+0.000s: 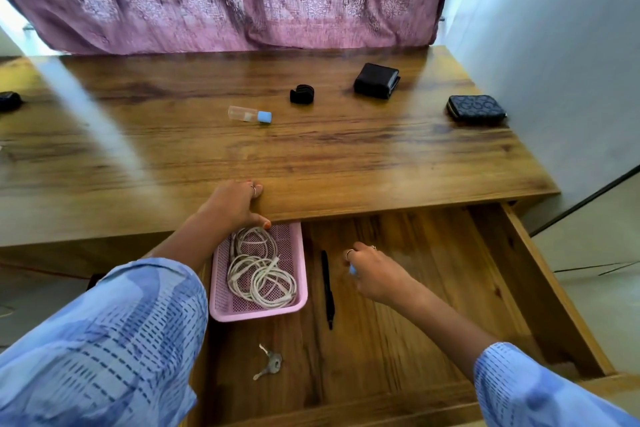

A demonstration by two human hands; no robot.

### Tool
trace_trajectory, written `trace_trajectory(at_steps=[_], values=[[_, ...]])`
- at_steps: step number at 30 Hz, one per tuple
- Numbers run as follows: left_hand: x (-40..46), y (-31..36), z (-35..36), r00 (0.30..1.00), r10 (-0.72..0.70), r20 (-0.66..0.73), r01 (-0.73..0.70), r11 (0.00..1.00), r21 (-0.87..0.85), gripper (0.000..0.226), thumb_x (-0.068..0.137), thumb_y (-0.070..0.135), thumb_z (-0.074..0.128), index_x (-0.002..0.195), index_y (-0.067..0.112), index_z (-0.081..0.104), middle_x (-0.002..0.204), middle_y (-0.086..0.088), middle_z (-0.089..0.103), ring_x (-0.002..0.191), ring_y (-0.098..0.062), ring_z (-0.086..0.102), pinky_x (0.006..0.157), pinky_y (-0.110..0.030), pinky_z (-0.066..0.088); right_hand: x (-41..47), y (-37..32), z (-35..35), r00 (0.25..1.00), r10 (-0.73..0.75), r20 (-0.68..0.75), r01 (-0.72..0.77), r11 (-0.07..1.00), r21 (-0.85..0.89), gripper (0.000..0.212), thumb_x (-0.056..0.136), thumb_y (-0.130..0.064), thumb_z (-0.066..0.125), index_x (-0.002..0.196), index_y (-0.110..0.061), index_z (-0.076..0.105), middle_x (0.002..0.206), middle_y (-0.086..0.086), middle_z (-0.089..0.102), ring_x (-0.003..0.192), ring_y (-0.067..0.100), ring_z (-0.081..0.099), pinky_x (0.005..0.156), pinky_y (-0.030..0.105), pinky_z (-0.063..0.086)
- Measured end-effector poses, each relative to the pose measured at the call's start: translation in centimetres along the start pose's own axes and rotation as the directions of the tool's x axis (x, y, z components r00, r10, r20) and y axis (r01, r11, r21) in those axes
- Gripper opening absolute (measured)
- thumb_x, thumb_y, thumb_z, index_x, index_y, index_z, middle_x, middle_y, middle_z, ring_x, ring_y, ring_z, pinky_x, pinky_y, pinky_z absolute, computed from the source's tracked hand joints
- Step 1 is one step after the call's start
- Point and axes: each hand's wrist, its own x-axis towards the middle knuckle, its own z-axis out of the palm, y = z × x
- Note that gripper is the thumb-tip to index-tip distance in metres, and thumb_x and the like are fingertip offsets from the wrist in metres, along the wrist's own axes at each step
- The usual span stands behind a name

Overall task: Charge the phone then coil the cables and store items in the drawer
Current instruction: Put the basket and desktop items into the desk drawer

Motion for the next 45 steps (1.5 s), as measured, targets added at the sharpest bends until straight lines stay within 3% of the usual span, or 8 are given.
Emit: trace_trajectory(at_steps=[5, 8, 14, 19, 24, 28, 39, 45], values=[[0.1, 0.4, -0.2, 0.999, -0.051, 0.006, 0.051, 0.994, -0.100, 0.079, 0.068, 0.050, 0.077, 0.132, 0.012, 0.051, 0.123, -0.007, 0.060, 0.112, -0.023, 0.055, 0.096, -0.034, 0.045, -0.1, -0.1, 0.2, 0.999, 0.025, -0.022, -0.026, 0.997, -0.076, 0.048, 0.091, -0.031, 0.057, 0.135, -0.015, 0.044, 0.133, 0.006, 0.050, 0.117, 0.025, 0.055, 0.088, 0.037, 0.053], [0.3, 0.8, -0.9, 0.998, -0.058, 0.038, 0.061, 0.994, -0.087, 0.074, 0.063, 0.051, 0.080, 0.121, 0.011, 0.058, 0.113, -0.007, 0.062, 0.103, -0.023, 0.058, 0.090, -0.036, 0.049, 0.1, -0.3, -1.1, 0.982, 0.017, -0.187, -0.046, 0.988, -0.151, 0.052, 0.091, -0.055, 0.044, 0.125, -0.017, 0.053, 0.121, 0.000, 0.056, 0.108, 0.019, 0.059, 0.079, 0.032, 0.053], [1.3, 1.7, -2.3, 0.990, -0.019, 0.137, 0.024, 0.999, -0.040, 0.062, 0.064, 0.040, 0.084, 0.111, 0.009, 0.056, 0.113, -0.008, 0.057, 0.103, -0.025, 0.056, 0.089, -0.034, 0.048, 3.4, -1.3, -6.1, 0.900, -0.104, -0.424, 0.094, 0.995, -0.044, 0.033, 0.095, -0.040, 0.045, 0.096, -0.013, 0.064, 0.094, -0.001, 0.059, 0.084, 0.015, 0.059, 0.068, 0.027, 0.052], [2.4, 2.2, -3.0, 0.975, 0.045, 0.219, -0.043, 0.999, -0.013, 0.062, 0.061, 0.032, 0.087, 0.110, 0.010, 0.056, 0.113, -0.008, 0.056, 0.102, -0.023, 0.055, 0.089, -0.032, 0.048, 10.3, -2.3, -8.6, 0.935, -0.091, -0.344, 0.095, 0.995, -0.004, 0.026, 0.093, -0.025, 0.051, 0.110, -0.008, 0.060, 0.114, 0.007, 0.056, 0.104, 0.024, 0.057, 0.088, 0.037, 0.051], [3.1, 2.3, -4.0, 0.958, 0.110, 0.265, -0.124, 0.992, 0.033, 0.045, 0.059, 0.034, 0.088, 0.085, 0.008, 0.061, 0.105, -0.007, 0.062, 0.095, -0.023, 0.060, 0.084, -0.032, 0.054, 17.7, -3.6, -10.8, 0.977, -0.042, -0.210, 0.074, 0.986, 0.147, 0.046, 0.090, -0.021, 0.057, 0.131, -0.006, 0.045, 0.132, 0.011, 0.050, 0.121, 0.026, 0.048, 0.101, 0.037, 0.042], [3.7, 1.8, -3.8, 0.948, 0.133, 0.288, -0.153, 0.987, 0.048, 0.057, 0.060, 0.039, 0.087, 0.102, 0.010, 0.063, 0.111, -0.005, 0.060, 0.098, -0.022, 0.059, 0.086, -0.030, 0.051, 22.6, -5.2, -12.0, 0.980, -0.008, -0.201, 0.059, 0.967, 0.249, 0.047, 0.089, -0.024, 0.060, 0.129, -0.004, 0.043, 0.122, 0.013, 0.055, 0.114, 0.028, 0.053, 0.088, 0.035, 0.044], [4.4, 1.5, -3.8, 0.940, 0.179, 0.291, -0.188, 0.982, 0.002, 0.057, 0.061, 0.035, 0.086, 0.103, 0.006, 0.062, 0.110, -0.007, 0.062, 0.098, -0.024, 0.061, 0.088, -0.032, 0.053, 30.6, -7.4, -12.0, 0.940, 0.007, -0.340, 0.107, 0.943, 0.315, 0.044, 0.087, -0.031, 0.063, 0.124, -0.008, 0.052, 0.127, 0.013, 0.051, 0.112, 0.030, 0.053, 0.095, 0.043, 0.046], [4.2, 1.7, -4.1, 0.934, 0.182, 0.308, -0.191, 0.982, 0.001, 0.057, 0.063, 0.037, 0.085, 0.106, 0.009, 0.059, 0.112, -0.004, 0.059, 0.097, -0.021, 0.057, 0.089, -0.031, 0.050, 29.2, -7.0, -12.2, 0.928, 0.054, -0.368, 0.111, 0.904, 0.413, 0.029, 0.088, -0.026, 0.063, 0.109, -0.006, 0.059, 0.101, 0.007, 0.062, 0.085, 0.017, 0.057, 0.069, 0.027, 0.044]])
